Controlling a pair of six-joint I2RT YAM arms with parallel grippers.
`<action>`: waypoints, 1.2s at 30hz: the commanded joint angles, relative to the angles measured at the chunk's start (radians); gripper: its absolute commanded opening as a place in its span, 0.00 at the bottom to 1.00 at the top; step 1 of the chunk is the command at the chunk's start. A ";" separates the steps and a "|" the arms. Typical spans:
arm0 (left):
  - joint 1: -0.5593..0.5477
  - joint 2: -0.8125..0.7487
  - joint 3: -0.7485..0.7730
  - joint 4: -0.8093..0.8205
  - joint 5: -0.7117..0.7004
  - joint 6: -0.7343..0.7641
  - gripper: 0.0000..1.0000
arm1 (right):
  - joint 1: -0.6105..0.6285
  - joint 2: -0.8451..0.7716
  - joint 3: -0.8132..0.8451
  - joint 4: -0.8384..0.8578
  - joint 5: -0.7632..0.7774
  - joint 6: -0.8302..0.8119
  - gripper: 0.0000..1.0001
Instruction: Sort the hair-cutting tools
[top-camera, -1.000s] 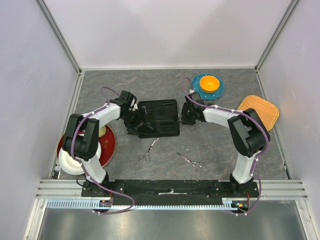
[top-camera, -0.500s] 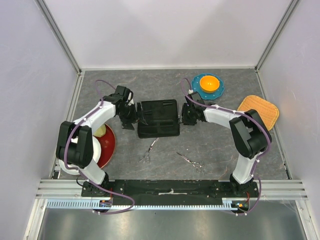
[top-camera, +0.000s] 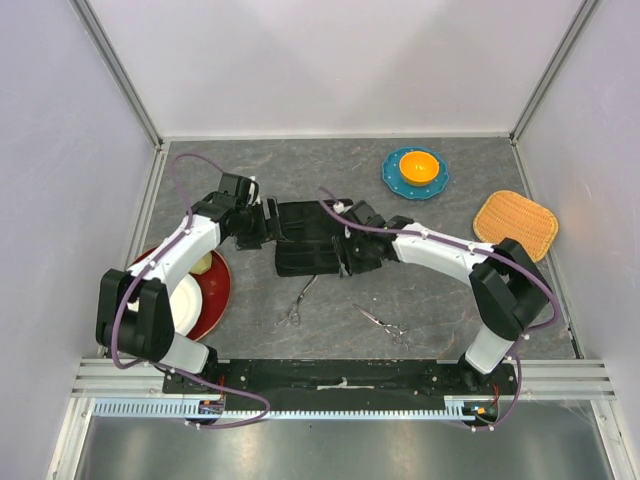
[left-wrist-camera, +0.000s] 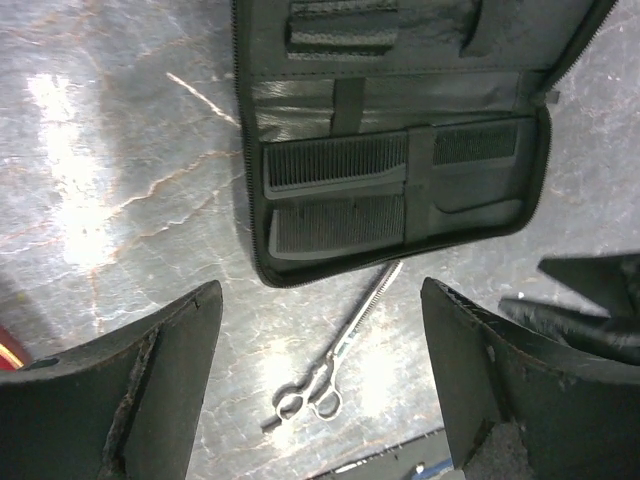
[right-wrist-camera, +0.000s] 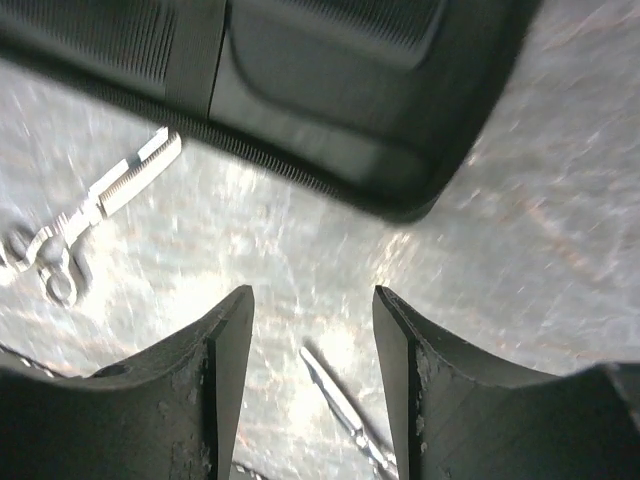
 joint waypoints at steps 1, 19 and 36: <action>0.001 -0.086 -0.067 0.126 -0.093 0.063 0.88 | 0.069 -0.022 -0.012 -0.197 0.038 -0.090 0.59; 0.002 -0.144 -0.129 0.207 -0.069 0.052 1.00 | 0.116 -0.020 -0.133 -0.266 0.028 -0.118 0.57; 0.003 -0.196 -0.141 0.223 -0.016 0.055 0.99 | 0.154 -0.121 -0.179 -0.255 -0.002 -0.129 0.59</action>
